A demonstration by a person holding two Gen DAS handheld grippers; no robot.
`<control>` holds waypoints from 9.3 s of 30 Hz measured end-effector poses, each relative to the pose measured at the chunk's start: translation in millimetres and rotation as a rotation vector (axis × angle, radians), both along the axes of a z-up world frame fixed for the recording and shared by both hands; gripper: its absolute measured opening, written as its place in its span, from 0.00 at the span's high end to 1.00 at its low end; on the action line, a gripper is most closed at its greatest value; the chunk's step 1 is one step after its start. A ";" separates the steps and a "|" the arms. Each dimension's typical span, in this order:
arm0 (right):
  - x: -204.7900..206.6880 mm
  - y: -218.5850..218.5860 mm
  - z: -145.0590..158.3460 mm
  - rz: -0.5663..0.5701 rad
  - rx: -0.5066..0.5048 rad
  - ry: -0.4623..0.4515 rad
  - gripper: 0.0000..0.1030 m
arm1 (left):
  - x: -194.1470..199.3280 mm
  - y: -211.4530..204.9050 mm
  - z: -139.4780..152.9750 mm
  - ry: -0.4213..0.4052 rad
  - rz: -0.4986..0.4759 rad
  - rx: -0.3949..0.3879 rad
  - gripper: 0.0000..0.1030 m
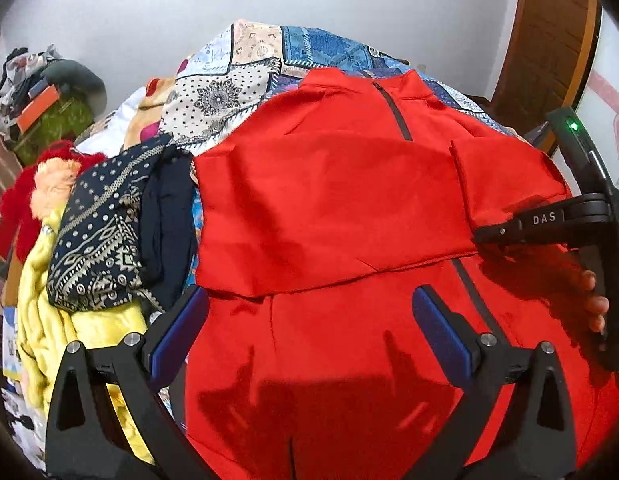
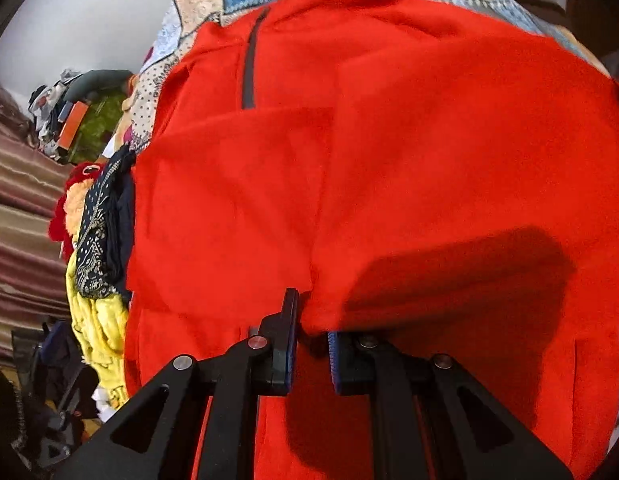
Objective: Fold large clothes
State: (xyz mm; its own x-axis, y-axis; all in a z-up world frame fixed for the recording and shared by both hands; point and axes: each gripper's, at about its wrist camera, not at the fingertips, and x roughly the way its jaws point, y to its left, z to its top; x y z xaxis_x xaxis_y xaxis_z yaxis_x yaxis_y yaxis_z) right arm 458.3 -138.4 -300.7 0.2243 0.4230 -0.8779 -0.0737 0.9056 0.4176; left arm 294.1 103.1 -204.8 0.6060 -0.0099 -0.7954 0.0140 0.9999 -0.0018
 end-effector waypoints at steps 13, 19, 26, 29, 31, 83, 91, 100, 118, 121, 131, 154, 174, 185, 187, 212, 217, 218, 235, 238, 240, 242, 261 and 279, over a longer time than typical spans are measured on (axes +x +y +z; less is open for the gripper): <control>-33.3 -22.8 3.8 0.098 0.075 0.107 0.91 | -19.1 -33.2 21.4 -0.019 -0.057 0.038 0.00; -55.9 -51.2 54.0 0.181 -0.092 -0.128 0.91 | -10.5 -62.6 38.3 -0.042 -0.105 0.067 0.00; -68.1 -136.7 121.4 0.048 -0.124 -0.362 0.91 | 20.3 -123.0 52.1 -0.056 -0.192 0.073 0.00; -75.9 -176.6 139.1 -0.014 -0.173 -0.439 0.91 | 39.6 -159.7 53.2 -0.049 -0.249 0.065 0.00; -79.8 -201.1 144.6 -0.062 -0.195 -0.470 0.91 | 55.0 -188.3 50.2 -0.030 -0.297 0.061 0.00; -40.2 -156.1 107.2 -0.039 -0.212 -0.392 0.91 | 87.3 -17.5 115.2 -0.340 0.063 0.110 0.96; 5.8 -92.8 58.3 0.055 -0.320 -0.318 0.91 | 71.8 66.9 15.8 -0.141 0.180 -0.023 0.96; 31.5 -75.2 11.0 0.154 -0.460 -0.282 0.91 | 49.2 87.0 -75.7 0.046 0.165 -0.091 0.95; -7.1 -77.7 9.4 0.199 -0.693 -0.377 0.89 | 27.7 83.9 -108.9 0.210 0.154 -0.087 0.63; -9.8 -83.7 12.8 0.135 -0.768 -0.386 0.42 | 20.2 74.3 -106.0 0.219 0.148 -0.032 0.60; -23.2 -128.6 35.6 0.066 -0.632 -0.342 0.00 | -11.5 68.1 -63.7 0.189 0.174 0.010 0.35; 108.3 -45.5 136.1 0.166 -0.264 -0.497 0.00 | 169.1 1.6 42.6 -0.080 -0.032 0.052 0.08; 277.6 16.7 25.1 0.125 -0.065 -0.233 0.29 | 341.8 17.2 -31.3 0.020 0.100 -0.113 0.43; 240.7 9.4 45.4 0.122 0.022 -0.320 0.81 | 311.7 3.9 -18.5 -0.038 0.029 -0.117 0.91; 227.0 9.0 56.3 0.137 0.015 -0.352 0.81 | 296.2 0.6 -5.4 -0.059 0.013 -0.101 0.91; -15.0 -8.3 106.5 0.329 -0.088 -0.450 0.81 | 68.8 -26.6 22.5 -0.046 -0.129 -0.055 0.91; -45.5 -13.1 75.9 0.350 -0.133 -0.366 0.81 | 44.2 -28.6 -14.8 0.057 -0.120 -0.063 0.91; -48.3 -14.2 71.0 0.354 -0.132 -0.346 0.81 | 40.5 -29.1 -22.8 0.078 -0.119 -0.054 0.91; -118.4 -53.0 89.3 0.405 -0.209 -0.366 0.80 | -36.3 -0.9 -25.7 0.097 -0.105 -0.028 0.65; -118.2 -62.7 108.5 0.372 -0.186 -0.413 0.80 | -41.4 12.3 -2.0 0.029 -0.071 0.004 0.55; -113.4 -69.1 122.2 0.338 -0.178 -0.448 0.80 | -38.7 20.6 11.5 -0.006 -0.041 0.023 0.49; -106.5 -70.5 132.2 0.312 -0.182 -0.479 0.80 | -30.3 28.9 22.9 -0.037 -0.012 0.023 0.42; -5.3 -105.9 18.1 0.123 -0.475 -0.339 0.80 | 39.2 16.2 -79.4 0.114 0.009 0.033 0.20; -39.9 -181.1 55.5 -0.083 -0.220 -0.267 0.00 | -25.7 104.0 -51.4 0.115 0.222 -0.142 0.16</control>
State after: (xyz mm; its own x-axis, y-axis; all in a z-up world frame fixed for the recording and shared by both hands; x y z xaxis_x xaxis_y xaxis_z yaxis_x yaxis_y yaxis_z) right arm 418.4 -319.6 -245.2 0.4841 0.2015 -0.8515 -0.0770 0.9792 0.1880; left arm 268.4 207.1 -256.2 0.5115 -0.0029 -0.8593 -0.2136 0.9682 -0.1305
